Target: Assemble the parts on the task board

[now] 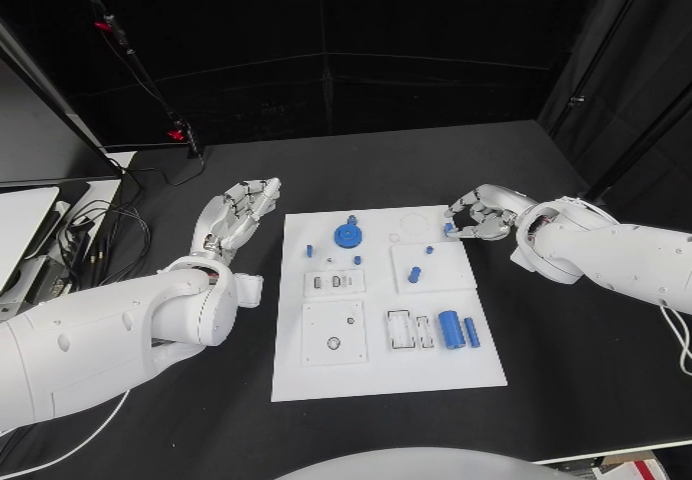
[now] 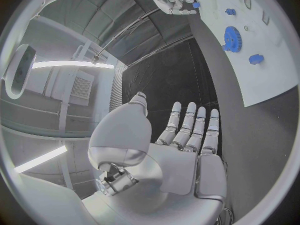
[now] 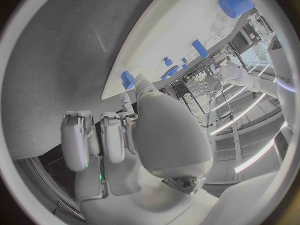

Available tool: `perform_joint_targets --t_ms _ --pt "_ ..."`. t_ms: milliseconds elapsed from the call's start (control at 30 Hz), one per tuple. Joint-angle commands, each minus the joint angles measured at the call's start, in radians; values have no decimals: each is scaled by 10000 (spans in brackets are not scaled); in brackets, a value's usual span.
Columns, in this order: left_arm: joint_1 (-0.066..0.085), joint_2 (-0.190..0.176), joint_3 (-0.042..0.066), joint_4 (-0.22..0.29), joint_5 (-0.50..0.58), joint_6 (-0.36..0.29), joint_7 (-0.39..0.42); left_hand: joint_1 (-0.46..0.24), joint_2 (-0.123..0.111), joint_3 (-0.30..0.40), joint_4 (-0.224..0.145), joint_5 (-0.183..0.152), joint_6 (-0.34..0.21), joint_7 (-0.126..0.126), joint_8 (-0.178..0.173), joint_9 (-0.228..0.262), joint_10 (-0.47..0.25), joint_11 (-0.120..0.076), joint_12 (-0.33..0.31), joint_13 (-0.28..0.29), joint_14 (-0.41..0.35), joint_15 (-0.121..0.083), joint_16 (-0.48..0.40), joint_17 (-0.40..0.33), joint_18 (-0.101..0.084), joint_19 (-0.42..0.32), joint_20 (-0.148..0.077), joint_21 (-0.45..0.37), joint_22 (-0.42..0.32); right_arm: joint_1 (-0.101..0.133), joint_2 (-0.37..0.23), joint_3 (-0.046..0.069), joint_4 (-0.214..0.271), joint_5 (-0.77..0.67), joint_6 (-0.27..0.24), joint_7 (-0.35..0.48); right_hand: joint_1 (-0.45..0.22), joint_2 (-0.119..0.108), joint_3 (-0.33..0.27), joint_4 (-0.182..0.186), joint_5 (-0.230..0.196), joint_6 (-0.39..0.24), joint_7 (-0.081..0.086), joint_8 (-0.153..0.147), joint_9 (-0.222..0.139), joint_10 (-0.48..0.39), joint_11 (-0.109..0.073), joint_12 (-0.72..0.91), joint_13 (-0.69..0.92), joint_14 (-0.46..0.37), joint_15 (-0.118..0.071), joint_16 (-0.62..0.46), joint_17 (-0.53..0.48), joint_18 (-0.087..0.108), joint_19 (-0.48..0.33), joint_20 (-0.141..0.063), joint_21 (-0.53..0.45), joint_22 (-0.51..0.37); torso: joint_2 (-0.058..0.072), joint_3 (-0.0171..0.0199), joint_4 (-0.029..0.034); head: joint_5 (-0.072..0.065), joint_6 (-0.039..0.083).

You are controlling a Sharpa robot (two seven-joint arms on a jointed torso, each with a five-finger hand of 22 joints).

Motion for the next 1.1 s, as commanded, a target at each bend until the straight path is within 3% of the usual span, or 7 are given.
perform_joint_targets --t_ms 33,700,1100 --pt "11 0 9 2 -64 67 2524 -25 91 -49 6 49 52 1383 -62 3 85 15 18 -7 23 27 20 0 101 0 51 67 17 11 42 8 -22 -139 127 -288 114 18 75 -11 127 169 -32 39 12 1059 -69 25 2633 1057 -71 25 2630 -74 1040 -80 34 2632 -10 -5 -11 9 -18" --pt "-10 7 9 -5 -64 76 2516 -7 105 -62 7 58 58 1383 -65 3 91 16 19 -7 29 29 20 0 102 -6 54 69 16 6 169 8 -16 -252 375 -564 279 83 112 -110 192 558 -79 155 50 1059 -99 25 2633 1057 -94 25 2630 -74 1040 -110 34 2632 -12 0 -10 30 -106" --pt "-16 14 9 -7 -64 85 2510 6 117 -75 8 65 61 1383 -69 2 95 16 19 -7 33 30 19 0 103 -9 57 73 17 -27 228 8 -30 -255 319 -540 374 271 187 -171 243 1114 -125 246 81 1059 -134 25 2633 1057 -125 25 2630 -74 1040 -144 34 2632 -11 -7 -5 73 -99"
